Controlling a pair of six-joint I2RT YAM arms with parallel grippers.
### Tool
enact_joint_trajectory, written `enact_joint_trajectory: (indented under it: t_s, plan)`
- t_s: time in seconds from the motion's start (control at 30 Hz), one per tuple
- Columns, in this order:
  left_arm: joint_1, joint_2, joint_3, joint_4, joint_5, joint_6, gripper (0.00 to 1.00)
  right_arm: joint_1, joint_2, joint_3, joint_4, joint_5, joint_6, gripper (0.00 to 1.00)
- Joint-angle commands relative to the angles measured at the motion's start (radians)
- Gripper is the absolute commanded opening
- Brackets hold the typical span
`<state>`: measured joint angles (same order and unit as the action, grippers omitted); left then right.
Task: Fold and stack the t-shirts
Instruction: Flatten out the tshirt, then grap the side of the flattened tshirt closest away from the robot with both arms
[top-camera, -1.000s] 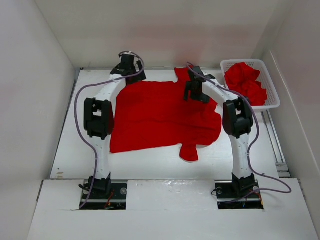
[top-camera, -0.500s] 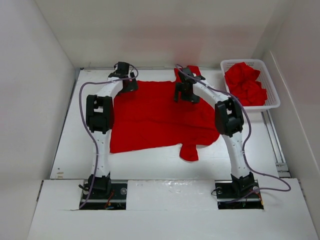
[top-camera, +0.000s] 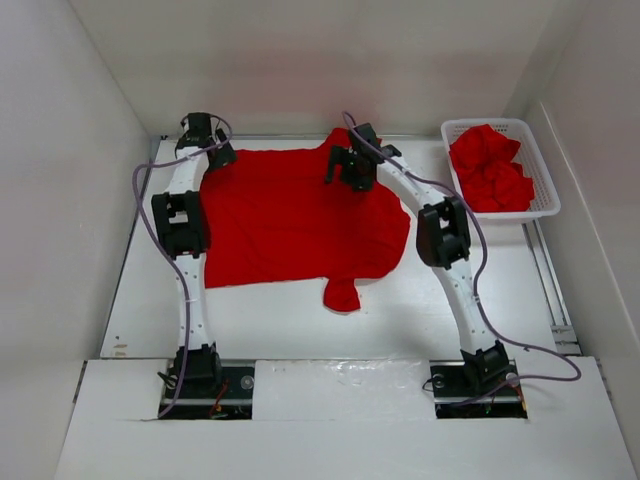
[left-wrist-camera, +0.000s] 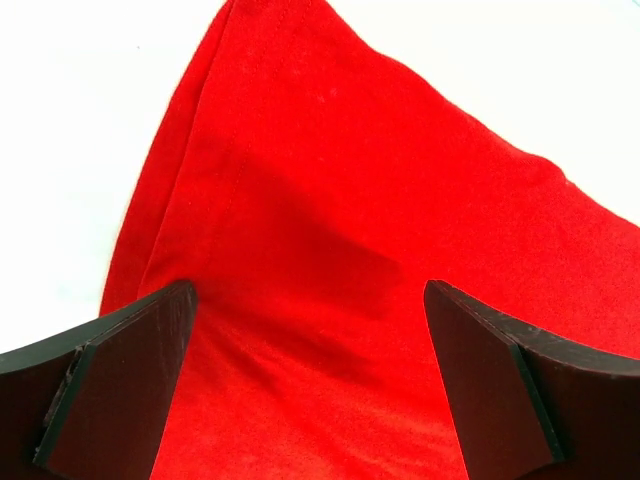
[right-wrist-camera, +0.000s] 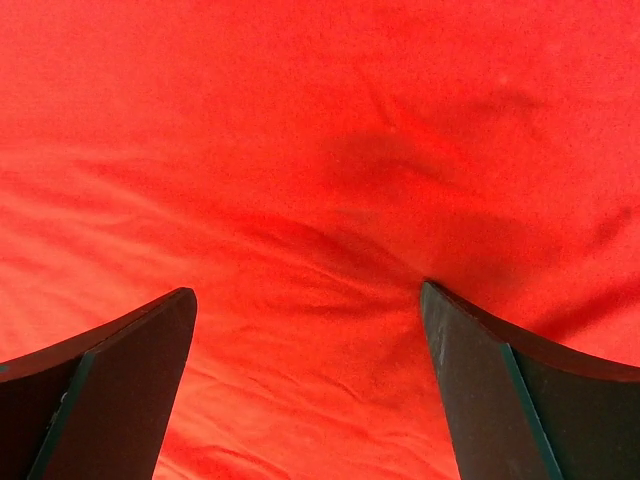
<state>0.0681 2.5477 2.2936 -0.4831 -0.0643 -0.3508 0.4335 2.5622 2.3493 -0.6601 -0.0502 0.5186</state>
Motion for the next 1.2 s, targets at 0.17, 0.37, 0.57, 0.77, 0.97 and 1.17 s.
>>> enact_joint_trajectory:
  t_s: [0.17,0.37,0.57,0.77,0.97,1.17]
  plan:
    - [-0.013,-0.056,0.038,0.000,0.089,0.022,0.99,-0.041,-0.045,0.036,0.117,-0.067,-0.023,1.00]
    - [-0.013,-0.298,-0.035,0.001,0.089,0.022,0.99,0.003,-0.301,-0.109,0.117,0.053,-0.147,1.00]
    - [-0.013,-0.656,-0.412,0.035,-0.044,-0.066,0.99,0.143,-0.641,-0.514,0.186,0.301,-0.187,1.00]
    - [-0.013,-1.098,-1.055,0.087,-0.203,-0.329,0.99,0.281,-0.916,-0.899,0.151,0.398,-0.031,1.00]
    - [0.022,-1.441,-1.508,0.093,-0.235,-0.511,0.99,0.509,-1.063,-1.186,0.093,0.446,0.202,1.00]
    - [0.022,-1.655,-1.744,0.158,-0.199,-0.573,0.99,0.587,-1.108,-1.363,0.123,0.403,0.392,1.00]
